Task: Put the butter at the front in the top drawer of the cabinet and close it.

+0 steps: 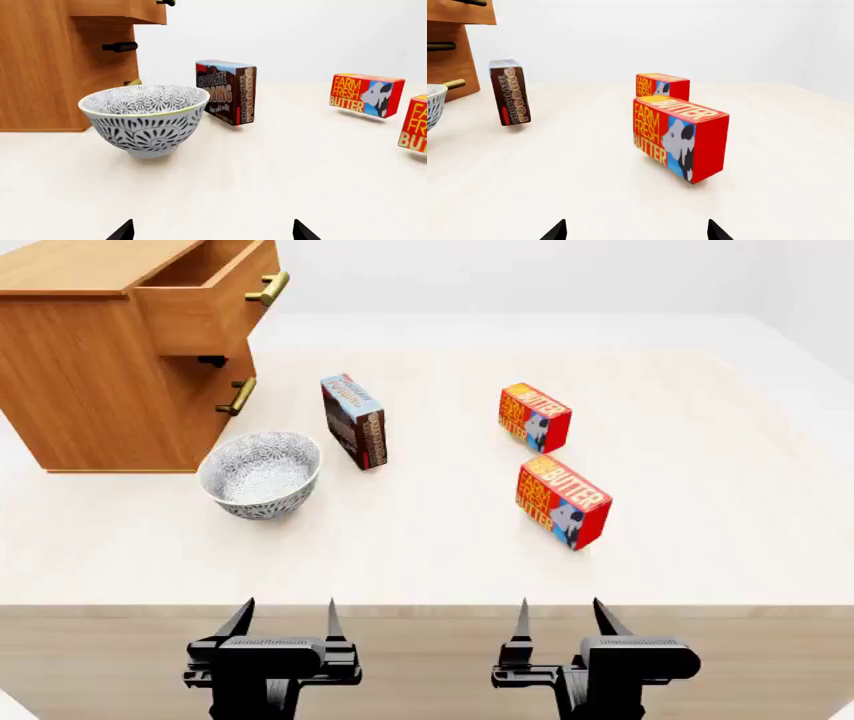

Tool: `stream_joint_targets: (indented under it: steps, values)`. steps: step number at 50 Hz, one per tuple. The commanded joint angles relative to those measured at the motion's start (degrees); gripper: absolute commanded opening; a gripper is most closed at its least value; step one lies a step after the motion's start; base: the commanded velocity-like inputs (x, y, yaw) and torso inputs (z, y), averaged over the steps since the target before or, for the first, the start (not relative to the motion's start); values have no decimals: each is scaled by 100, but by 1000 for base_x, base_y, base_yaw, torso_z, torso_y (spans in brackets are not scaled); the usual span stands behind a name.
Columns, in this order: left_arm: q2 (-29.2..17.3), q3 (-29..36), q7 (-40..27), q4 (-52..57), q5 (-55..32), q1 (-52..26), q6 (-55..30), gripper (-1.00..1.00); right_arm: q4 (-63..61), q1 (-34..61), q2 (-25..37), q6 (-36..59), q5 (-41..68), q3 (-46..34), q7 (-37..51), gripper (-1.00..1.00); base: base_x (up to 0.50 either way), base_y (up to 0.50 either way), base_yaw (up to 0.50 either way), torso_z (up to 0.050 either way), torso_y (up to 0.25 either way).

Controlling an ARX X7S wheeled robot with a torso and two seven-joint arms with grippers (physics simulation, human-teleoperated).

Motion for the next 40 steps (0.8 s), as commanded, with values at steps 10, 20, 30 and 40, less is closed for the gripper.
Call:
stream_joint_targets:
  steps: [10, 20, 30, 40]
  values:
    - [-503, 322, -202, 1614, 289, -249, -1236, 100, -2072, -123, 395, 1879, -58, -306, 374, 100, 0, 0, 0, 0, 0]
    - [-765, 130, 306, 3465, 18, -2136, -5077, 100, -4449, 1380, 898, 6303, 165, -448, 61, 100, 0, 0, 0, 0, 0]
    - [-1386, 851, 637, 3834, 72, -4829, -7489, 100, -4587, 4252, 2125, 8999, 1750, -888, 324, 100, 0, 0, 0, 0, 0]
    - [-1448, 1166, 966, 2606, -77, -7116, -8296, 100, -2030, 6903, 3181, 8893, 8677, -1023, 5023, 100, 0, 0, 0, 0, 0]
